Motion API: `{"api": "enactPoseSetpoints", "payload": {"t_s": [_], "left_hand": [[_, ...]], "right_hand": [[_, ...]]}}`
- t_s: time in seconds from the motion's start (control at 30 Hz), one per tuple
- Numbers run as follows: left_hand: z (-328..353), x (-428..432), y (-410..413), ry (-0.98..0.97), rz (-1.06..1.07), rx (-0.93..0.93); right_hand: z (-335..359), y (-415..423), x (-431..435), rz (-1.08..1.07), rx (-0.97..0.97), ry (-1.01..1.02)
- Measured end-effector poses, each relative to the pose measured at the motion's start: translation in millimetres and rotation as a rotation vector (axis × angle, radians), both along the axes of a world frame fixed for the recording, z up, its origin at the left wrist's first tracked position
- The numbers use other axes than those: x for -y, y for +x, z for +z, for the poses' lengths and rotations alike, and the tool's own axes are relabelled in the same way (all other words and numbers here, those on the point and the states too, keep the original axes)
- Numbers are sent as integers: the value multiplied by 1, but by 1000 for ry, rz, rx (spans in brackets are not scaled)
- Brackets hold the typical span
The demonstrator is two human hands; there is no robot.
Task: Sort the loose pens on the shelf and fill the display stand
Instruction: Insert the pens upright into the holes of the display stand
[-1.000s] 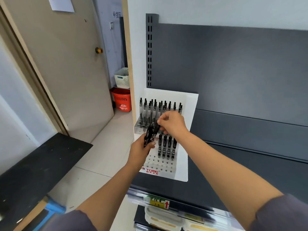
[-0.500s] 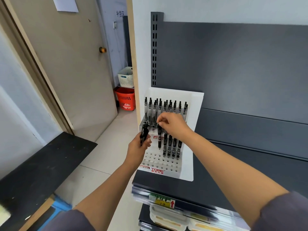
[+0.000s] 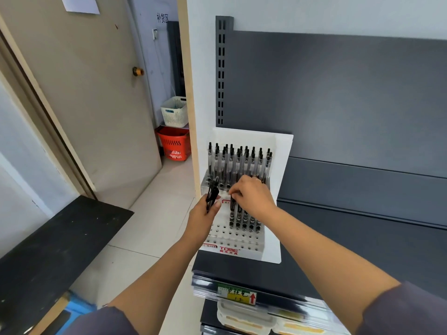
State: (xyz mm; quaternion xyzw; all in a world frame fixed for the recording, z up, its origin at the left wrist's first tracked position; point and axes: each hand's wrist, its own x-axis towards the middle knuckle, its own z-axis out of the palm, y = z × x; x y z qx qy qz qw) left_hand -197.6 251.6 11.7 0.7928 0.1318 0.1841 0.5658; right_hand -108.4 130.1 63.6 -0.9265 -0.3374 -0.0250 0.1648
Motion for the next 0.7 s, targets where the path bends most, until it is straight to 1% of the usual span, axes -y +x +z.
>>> {"api": "enactPoseSetpoints", "payload": {"t_s": [0.2,0.3,0.47,0.63,0.7], "left_hand": [[-2,-1,-2,-132,-53,24],[-3,-1,-1,-159,-58,26],[-4,0,1,-177,-15,-35],[1,-1,-3,-220,-47,-16],[3,-1,-1,-224,-44,0]], "right_hand": [[1,-1,1,-45,44,-4],[0,-2,2,-76,71,-10],[-6,-9,-1,-147,142,7],[2,-6,-2,-90,59,-4],[10,-5,-2,-34,11,70]]}}
